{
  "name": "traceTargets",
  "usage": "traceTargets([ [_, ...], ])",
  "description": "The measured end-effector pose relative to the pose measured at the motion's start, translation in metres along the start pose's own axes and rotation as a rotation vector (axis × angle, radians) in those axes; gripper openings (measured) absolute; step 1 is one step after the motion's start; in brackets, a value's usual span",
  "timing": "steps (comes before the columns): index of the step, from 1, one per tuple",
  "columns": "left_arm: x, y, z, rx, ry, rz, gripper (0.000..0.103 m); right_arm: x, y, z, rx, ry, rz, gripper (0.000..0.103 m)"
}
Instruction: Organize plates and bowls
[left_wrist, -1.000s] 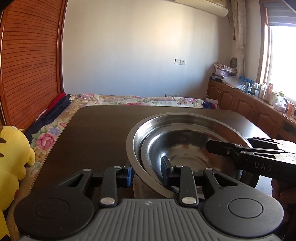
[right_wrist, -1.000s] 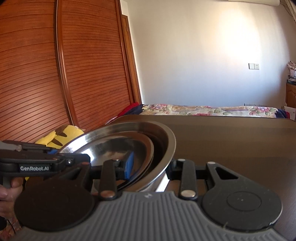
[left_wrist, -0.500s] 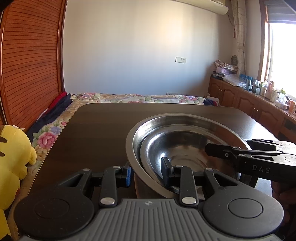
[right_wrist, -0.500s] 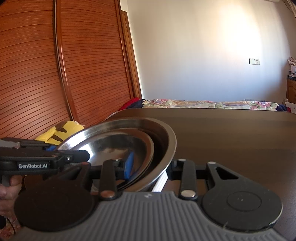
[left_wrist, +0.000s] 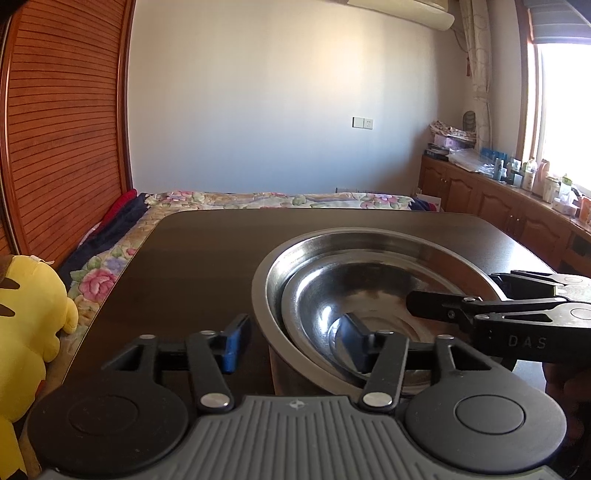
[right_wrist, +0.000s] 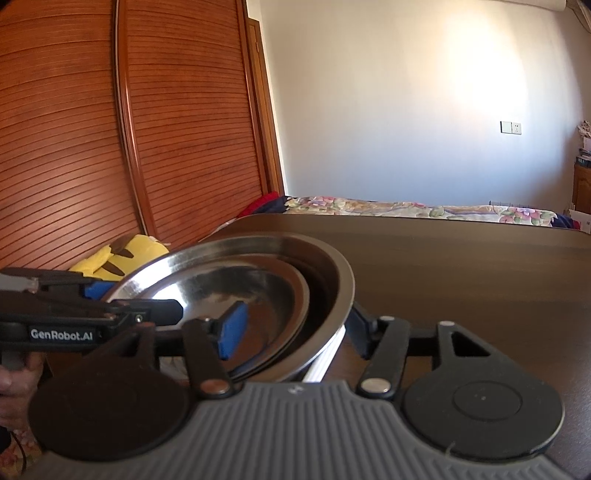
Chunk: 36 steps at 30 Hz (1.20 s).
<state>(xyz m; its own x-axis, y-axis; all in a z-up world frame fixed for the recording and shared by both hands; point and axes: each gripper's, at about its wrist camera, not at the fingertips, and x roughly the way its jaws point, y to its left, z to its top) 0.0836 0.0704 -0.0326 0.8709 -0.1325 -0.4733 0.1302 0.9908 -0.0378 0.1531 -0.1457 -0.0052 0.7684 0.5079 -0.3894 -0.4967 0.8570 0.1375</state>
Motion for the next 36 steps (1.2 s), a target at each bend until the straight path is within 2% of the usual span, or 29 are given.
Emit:
traceTargets([
  [5,0.000,0.001,0.000,-0.009,0.001,0.018,0.076,-0.004,-0.001,0.001,-0.007,-0.007,-0.015,0.064],
  [8,-0.002,0.000,0.001,-0.012,-0.005,0.031,0.086,-0.007,-0.002,0.001,-0.008,-0.015,-0.027,0.069],
  [11,-0.006,-0.001,0.001,-0.009,-0.014,0.045,0.090,-0.013,-0.004,0.003,-0.006,-0.035,-0.038,0.077],
  [22,-0.021,-0.005,0.013,-0.002,-0.049,0.070,0.102,-0.041,-0.012,0.014,-0.012,-0.118,-0.087,0.093],
  [25,-0.028,-0.009,0.017,-0.001,-0.064,0.074,0.103,-0.051,-0.014,0.016,-0.019,-0.135,-0.102,0.097],
  [27,-0.033,-0.013,0.020,0.004,-0.076,0.075,0.103,-0.058,-0.013,0.018,-0.024,-0.150,-0.113,0.103],
  [31,-0.045,-0.022,0.025,0.017,-0.099,0.078,0.103,-0.072,-0.015,0.022,-0.033,-0.171,-0.134,0.103],
  [36,-0.057,-0.035,0.033,0.040,-0.124,0.072,0.103,-0.089,-0.017,0.030,-0.032,-0.181,-0.200,0.103],
])
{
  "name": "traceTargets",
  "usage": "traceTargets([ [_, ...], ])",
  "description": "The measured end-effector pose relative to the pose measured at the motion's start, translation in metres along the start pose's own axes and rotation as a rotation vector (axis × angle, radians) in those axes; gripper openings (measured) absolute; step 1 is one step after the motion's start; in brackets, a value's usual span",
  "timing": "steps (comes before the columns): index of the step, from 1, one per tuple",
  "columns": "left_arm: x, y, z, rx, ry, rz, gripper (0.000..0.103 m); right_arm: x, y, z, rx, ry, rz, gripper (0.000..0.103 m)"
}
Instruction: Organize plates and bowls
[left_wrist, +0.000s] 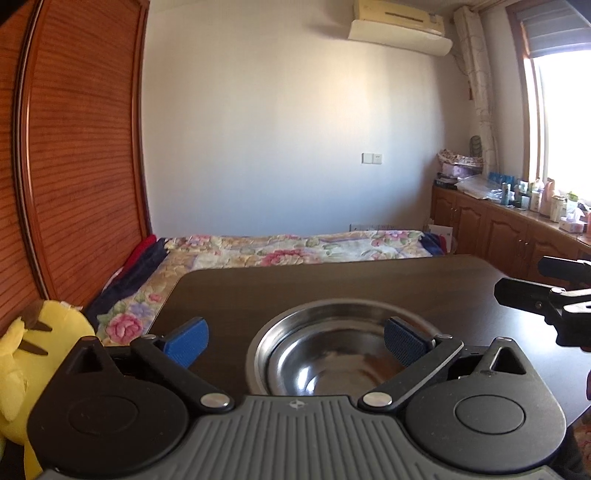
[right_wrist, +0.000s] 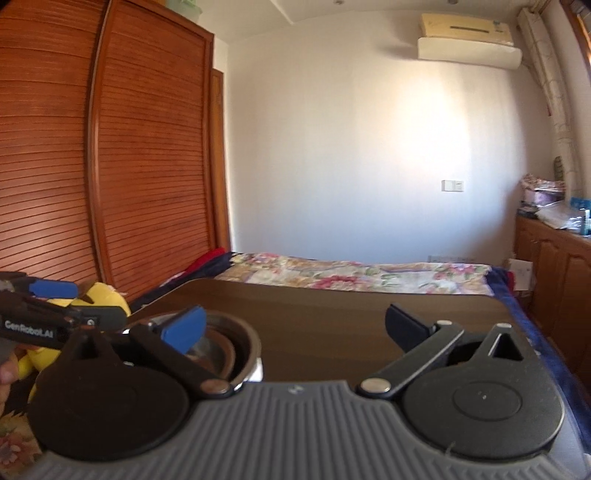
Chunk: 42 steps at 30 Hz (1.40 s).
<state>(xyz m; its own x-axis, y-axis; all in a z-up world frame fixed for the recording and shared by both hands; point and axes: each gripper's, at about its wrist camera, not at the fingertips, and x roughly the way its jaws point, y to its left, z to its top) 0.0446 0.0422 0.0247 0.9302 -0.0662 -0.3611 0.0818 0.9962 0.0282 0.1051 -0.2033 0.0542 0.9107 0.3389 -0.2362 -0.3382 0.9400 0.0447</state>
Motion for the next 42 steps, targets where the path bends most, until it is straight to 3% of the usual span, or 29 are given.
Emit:
traceTargets([
  [9,-0.018,-0.031,0.013,0.037,-0.020,0.023,0.103,-0.026,-0.012,0.015,0.003,-0.027,-0.080,0.103],
  [18,-0.032,-0.048,0.013,0.030,-0.027,-0.048,0.103,-0.041,-0.015,0.011,0.014,-0.013,-0.181,0.103],
  [42,-0.050,-0.048,-0.009,0.022,0.001,0.022,0.103,-0.053,-0.015,-0.010,0.030,0.013,-0.185,0.103],
])
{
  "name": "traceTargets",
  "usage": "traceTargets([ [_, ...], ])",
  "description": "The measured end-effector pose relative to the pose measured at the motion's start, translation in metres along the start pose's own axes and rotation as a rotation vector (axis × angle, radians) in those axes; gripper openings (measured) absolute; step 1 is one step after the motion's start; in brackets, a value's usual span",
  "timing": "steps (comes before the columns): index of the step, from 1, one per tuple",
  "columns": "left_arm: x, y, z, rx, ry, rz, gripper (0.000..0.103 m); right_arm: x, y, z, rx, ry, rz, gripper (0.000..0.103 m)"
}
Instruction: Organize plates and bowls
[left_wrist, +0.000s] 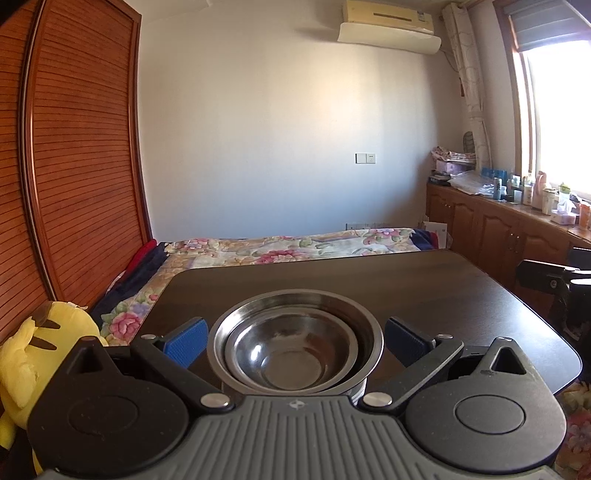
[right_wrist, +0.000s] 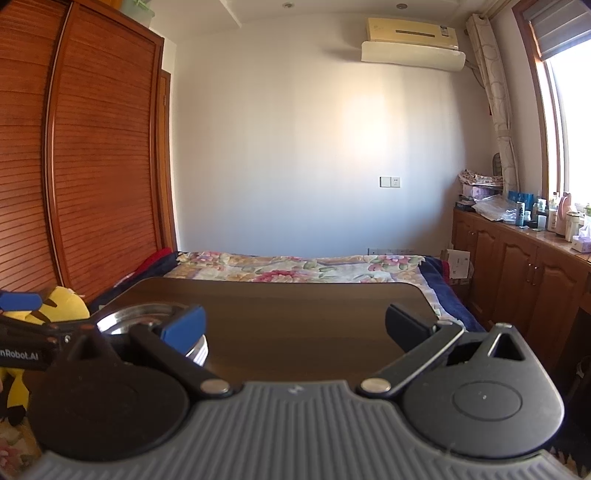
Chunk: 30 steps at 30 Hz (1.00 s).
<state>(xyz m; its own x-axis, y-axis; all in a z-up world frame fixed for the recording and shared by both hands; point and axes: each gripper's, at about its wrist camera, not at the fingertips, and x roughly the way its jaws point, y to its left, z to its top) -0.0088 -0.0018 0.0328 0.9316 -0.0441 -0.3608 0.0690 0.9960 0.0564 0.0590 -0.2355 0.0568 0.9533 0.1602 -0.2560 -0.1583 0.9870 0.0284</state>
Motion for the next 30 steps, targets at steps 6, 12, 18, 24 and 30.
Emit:
traceTargets([
  [6,0.005,0.005,-0.013,-0.017,0.026,0.005,0.103,0.002,0.004,-0.010,-0.010,0.019,0.005,0.103],
  [12,0.014,0.007,-0.027,-0.024,0.056,0.011,0.103,0.005,0.007,-0.020,-0.008,0.042,0.006,0.103],
  [18,0.019,0.007,-0.039,-0.030,0.081,0.008,0.103,0.009,0.009,-0.028,-0.010,0.065,0.000,0.103],
  [24,0.021,0.006,-0.045,-0.026,0.092,0.007,0.103,0.011,0.004,-0.032,-0.002,0.081,-0.006,0.103],
  [30,0.020,0.005,-0.047,-0.025,0.098,0.006,0.103,0.011,0.000,-0.032,0.007,0.083,-0.007,0.103],
])
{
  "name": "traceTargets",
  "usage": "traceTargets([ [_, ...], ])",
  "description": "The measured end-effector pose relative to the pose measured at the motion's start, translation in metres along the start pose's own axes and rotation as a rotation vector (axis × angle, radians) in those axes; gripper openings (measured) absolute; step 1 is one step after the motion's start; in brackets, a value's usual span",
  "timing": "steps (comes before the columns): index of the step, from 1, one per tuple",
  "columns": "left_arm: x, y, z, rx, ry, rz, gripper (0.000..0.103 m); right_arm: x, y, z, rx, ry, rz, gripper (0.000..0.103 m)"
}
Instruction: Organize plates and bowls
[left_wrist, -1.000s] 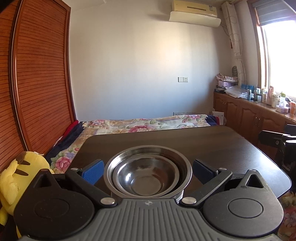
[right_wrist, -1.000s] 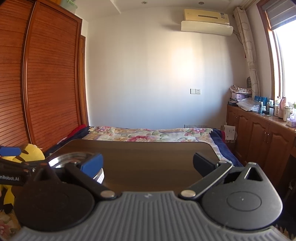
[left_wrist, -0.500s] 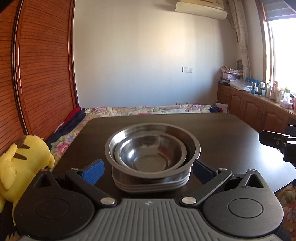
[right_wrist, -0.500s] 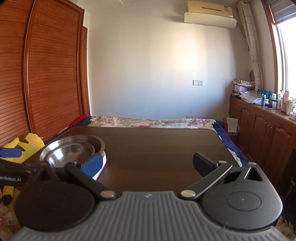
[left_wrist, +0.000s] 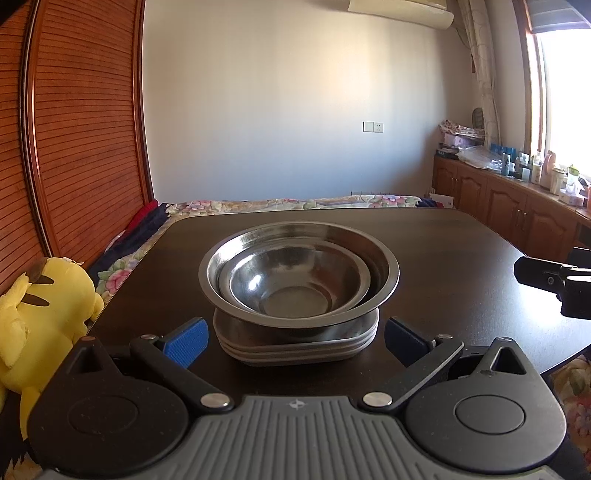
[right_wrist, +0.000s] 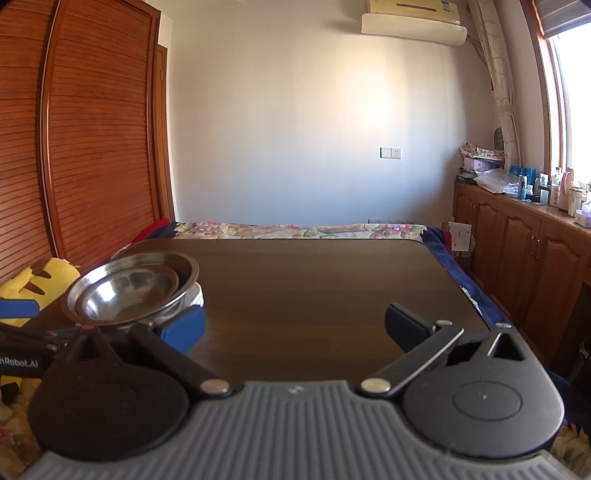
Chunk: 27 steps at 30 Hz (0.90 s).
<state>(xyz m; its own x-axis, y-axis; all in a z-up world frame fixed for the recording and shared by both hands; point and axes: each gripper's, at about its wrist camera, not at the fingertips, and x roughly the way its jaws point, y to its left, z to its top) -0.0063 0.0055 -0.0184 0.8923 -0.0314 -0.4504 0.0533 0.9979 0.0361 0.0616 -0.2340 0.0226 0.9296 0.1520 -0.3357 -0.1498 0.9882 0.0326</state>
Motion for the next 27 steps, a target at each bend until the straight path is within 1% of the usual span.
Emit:
traceTargets([
  [27,0.0004,-0.0004,0.0008,0.001,-0.004,0.001,0.103,0.0027,-0.0009,0.0005,0.009,0.005,0.003,0.103],
])
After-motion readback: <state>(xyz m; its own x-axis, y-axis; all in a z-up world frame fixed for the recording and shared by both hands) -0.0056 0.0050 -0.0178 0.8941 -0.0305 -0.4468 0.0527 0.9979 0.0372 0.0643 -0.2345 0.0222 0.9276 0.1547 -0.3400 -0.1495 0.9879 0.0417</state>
